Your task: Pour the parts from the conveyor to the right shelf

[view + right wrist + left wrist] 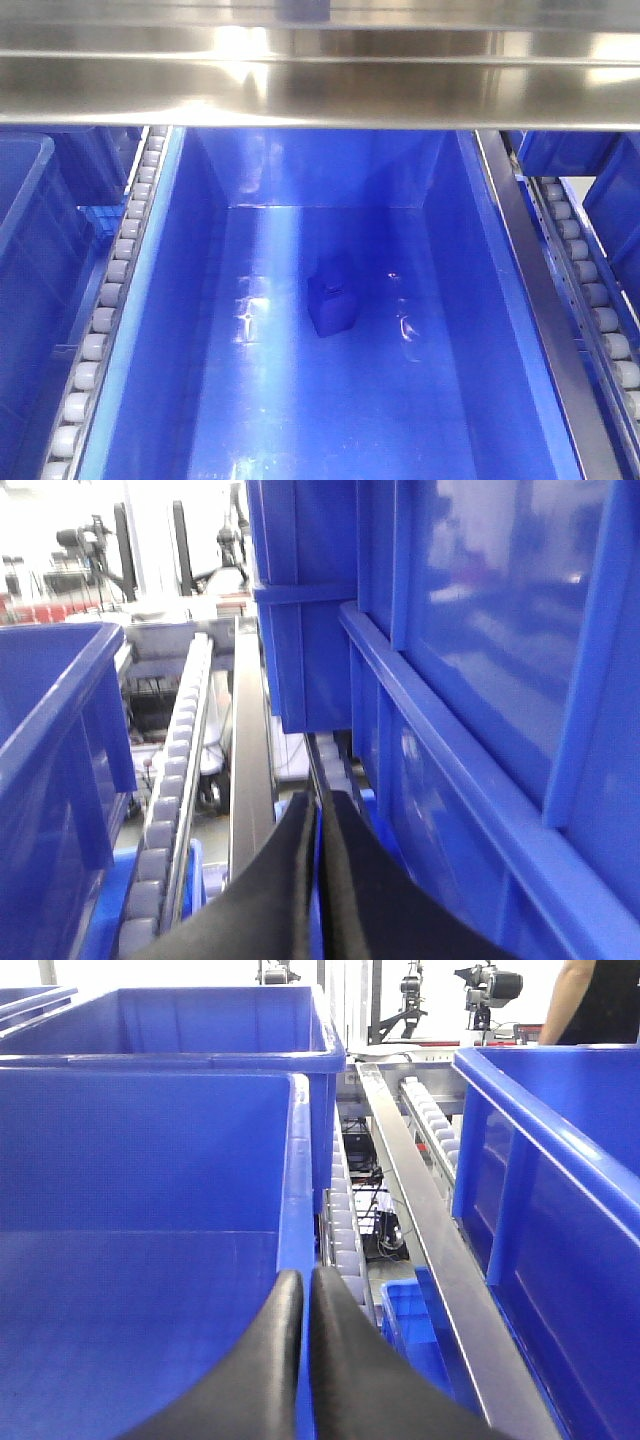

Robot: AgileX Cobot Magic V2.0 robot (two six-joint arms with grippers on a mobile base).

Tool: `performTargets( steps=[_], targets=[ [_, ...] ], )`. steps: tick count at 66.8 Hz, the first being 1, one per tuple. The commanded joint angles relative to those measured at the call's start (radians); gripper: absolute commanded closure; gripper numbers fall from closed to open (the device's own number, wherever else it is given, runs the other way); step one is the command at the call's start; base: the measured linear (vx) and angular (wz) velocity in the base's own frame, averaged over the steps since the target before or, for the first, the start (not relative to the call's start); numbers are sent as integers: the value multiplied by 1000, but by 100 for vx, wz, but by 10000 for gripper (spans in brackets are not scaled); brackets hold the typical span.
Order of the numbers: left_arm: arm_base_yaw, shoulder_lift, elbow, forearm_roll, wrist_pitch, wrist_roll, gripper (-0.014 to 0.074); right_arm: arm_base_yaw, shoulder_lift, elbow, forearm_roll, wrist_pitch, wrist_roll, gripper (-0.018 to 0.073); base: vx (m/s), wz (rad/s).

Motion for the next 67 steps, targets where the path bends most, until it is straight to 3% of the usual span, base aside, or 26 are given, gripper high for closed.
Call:
performTargets(
  steps=[1, 18, 67],
  targets=[
    [-5, -6, -20, -6, -72, -7, 603, -8, -13, 12, 25, -105, -28, 568, 0, 0],
    [-5, -6, -20, -6, -72, -7, 603, 38, -13, 12, 7, -87, -68, 568, 0, 0],
    [-5, -6, -20, -6, -72, -7, 603, 39, -13, 13, 11, -77, -67, 568, 0, 0]
  ],
)
